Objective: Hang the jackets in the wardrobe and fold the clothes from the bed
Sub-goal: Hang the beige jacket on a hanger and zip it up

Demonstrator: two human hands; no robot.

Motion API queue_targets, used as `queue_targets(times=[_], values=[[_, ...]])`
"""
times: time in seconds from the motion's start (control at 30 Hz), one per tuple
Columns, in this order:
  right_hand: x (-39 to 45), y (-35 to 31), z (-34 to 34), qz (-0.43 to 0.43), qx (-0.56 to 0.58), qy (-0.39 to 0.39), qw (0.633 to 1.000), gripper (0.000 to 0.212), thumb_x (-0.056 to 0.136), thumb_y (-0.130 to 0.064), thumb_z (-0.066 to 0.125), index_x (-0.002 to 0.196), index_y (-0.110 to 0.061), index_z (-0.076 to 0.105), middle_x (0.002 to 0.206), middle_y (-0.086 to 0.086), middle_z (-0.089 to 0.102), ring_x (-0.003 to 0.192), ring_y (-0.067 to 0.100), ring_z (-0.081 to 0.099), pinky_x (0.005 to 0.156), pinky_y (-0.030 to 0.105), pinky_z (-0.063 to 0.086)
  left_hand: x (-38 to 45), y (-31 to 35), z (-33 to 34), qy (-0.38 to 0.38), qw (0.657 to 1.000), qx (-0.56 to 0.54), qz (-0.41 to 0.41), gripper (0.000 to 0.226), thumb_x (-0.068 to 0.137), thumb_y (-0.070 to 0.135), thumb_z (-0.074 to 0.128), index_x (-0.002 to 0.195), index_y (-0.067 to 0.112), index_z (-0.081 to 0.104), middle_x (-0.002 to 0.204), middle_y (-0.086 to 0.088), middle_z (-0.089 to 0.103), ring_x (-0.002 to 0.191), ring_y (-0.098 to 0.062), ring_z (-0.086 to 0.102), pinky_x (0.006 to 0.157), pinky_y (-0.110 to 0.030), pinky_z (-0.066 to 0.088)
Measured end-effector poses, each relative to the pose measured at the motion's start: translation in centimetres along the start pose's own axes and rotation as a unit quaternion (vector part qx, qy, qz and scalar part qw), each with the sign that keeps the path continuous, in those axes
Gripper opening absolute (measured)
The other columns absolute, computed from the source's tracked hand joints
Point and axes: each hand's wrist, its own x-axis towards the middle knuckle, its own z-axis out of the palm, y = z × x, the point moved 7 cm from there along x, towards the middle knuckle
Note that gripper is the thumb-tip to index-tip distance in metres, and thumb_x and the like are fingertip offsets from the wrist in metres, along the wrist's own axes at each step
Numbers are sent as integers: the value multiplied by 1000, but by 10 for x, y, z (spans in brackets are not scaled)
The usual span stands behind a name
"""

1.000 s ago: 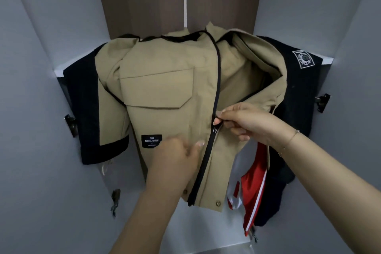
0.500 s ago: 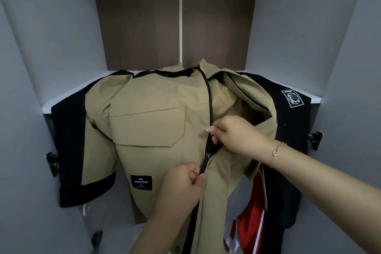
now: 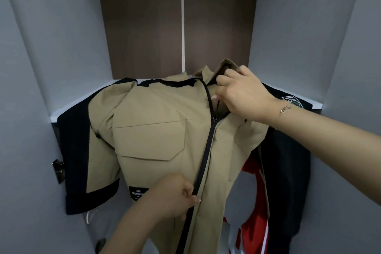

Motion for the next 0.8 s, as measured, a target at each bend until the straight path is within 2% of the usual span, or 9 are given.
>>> queue_targets(times=[0.07,0.13,0.2,0.3,0.37,0.43,0.6,0.7,0.8], values=[[6,7,14,15,58,-78,995,35,102,-38,43,87,-19,69,82,-6,44,87,22,50,73,28,17,-4,2,-1,-54,999,7,3,40,93,35,63,60,20,48,61,0,59,51,2,60,57,-19,40],[12,15,25,46,177,-183,966,41,102,-41,40,82,-18,67,85,-5,49,91,22,53,77,31,32,-3,6,-11,-78,995,56,5,41,91,36,66,57,19,51,69,-6,70,48,3,56,56,-16,40],[18,21,27,73,260,-228,936,43,102,-42,41,78,-15,64,90,0,56,88,24,58,77,41,45,4,15,-28,-55,995,85,14,39,89,37,67,57,20,55,77,-8,74,49,2,53,56,-18,39],[26,28,25,67,260,-223,937,43,103,-41,41,79,-14,64,93,5,61,82,23,59,77,44,48,24,37,-64,91,995,27,29,31,91,47,61,73,21,64,75,-1,71,64,-7,64,66,-24,50],[26,27,27,58,268,-229,934,42,103,-40,41,80,-14,65,93,3,61,80,18,57,76,42,47,38,54,-87,218,975,-9,50,30,89,51,61,90,21,68,70,3,65,67,-9,63,69,-26,51],[25,25,31,51,275,-232,932,41,102,-40,42,80,-15,64,92,0,57,73,11,51,73,38,44,51,66,-98,288,955,-16,64,37,85,52,65,91,16,67,67,3,62,66,-12,60,67,-29,50],[27,21,40,1,244,-222,944,37,103,-41,40,75,-22,55,85,-10,43,69,6,42,64,29,30,78,76,-97,309,947,-12,83,35,89,38,63,67,13,50,59,0,54,65,-26,58,60,-37,47],[30,24,45,-41,221,-213,951,37,103,-40,40,75,-20,54,86,-9,43,78,9,43,67,27,30,75,78,-97,337,936,7,98,44,86,31,62,57,15,33,47,1,36,49,-16,39,50,-33,30],[42,19,45,-94,238,-176,950,38,102,-36,43,77,-14,61,86,-3,47,86,12,45,76,28,35,64,76,-100,346,933,16,98,45,86,28,60,55,13,30,46,-1,33,47,-16,34,50,-31,24]])
